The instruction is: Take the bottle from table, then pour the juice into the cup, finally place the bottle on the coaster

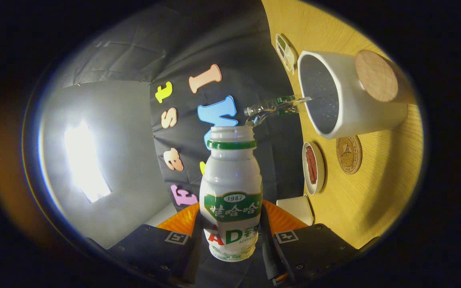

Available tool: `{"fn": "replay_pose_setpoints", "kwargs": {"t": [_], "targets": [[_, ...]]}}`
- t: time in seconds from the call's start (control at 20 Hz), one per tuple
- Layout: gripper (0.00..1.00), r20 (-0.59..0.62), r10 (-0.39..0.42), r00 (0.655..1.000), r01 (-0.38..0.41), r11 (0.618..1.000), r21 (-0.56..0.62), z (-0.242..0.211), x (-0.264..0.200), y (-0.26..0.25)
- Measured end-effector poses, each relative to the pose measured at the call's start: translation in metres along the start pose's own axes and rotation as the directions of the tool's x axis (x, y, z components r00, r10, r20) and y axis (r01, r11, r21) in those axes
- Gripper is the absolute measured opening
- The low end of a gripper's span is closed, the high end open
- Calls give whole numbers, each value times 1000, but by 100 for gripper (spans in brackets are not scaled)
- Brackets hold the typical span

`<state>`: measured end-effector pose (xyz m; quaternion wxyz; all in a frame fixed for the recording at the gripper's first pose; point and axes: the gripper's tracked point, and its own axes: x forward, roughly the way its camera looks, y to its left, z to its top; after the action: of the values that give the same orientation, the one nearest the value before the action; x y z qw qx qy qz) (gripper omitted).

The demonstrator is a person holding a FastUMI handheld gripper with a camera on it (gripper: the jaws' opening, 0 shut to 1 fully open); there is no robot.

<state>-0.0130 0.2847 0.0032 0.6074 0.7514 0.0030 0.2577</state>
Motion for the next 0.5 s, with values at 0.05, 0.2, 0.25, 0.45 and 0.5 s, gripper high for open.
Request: {"fn": "replay_pose_setpoints", "kwargs": {"t": [0.05,0.2,0.25,0.45,0.5], "targets": [[63,-1,1,1000,-1,1000,2,-1,0,0],[63,0,3,1000,-3,1000,6,0,0,1],[63,0,5,1000,-5,1000,8,-1,-1,1],[63,1,8,1000,-8,1000,13,0,0,1],[64,1,9,1000,-9,1000,14,0,0,2]]}}
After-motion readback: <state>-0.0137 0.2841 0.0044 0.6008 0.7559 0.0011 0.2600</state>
